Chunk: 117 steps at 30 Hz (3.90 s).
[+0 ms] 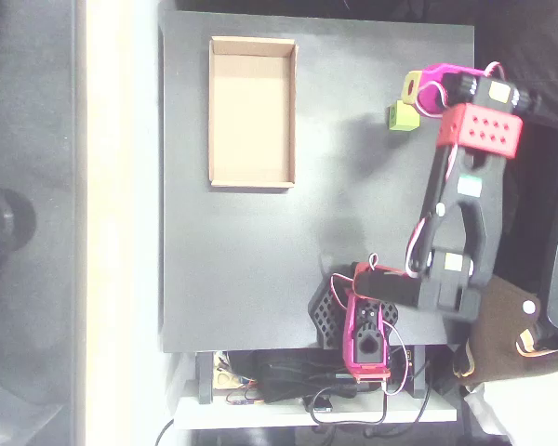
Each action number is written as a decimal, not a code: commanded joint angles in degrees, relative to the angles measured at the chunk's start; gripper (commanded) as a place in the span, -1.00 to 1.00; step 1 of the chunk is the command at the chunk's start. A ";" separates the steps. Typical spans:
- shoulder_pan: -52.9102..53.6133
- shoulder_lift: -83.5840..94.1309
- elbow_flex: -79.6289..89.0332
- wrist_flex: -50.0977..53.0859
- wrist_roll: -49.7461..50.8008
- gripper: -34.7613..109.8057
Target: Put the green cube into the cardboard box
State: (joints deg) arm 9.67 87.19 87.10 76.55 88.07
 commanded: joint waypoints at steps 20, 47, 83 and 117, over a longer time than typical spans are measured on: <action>1.05 -14.68 -2.02 -12.83 0.09 -0.01; 0.26 -17.31 3.87 -12.13 0.79 -0.01; 0.79 -17.14 4.13 -7.56 0.79 -0.33; 1.14 8.00 3.08 -7.56 0.26 -0.48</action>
State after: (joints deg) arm 9.76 88.15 90.97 68.20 87.89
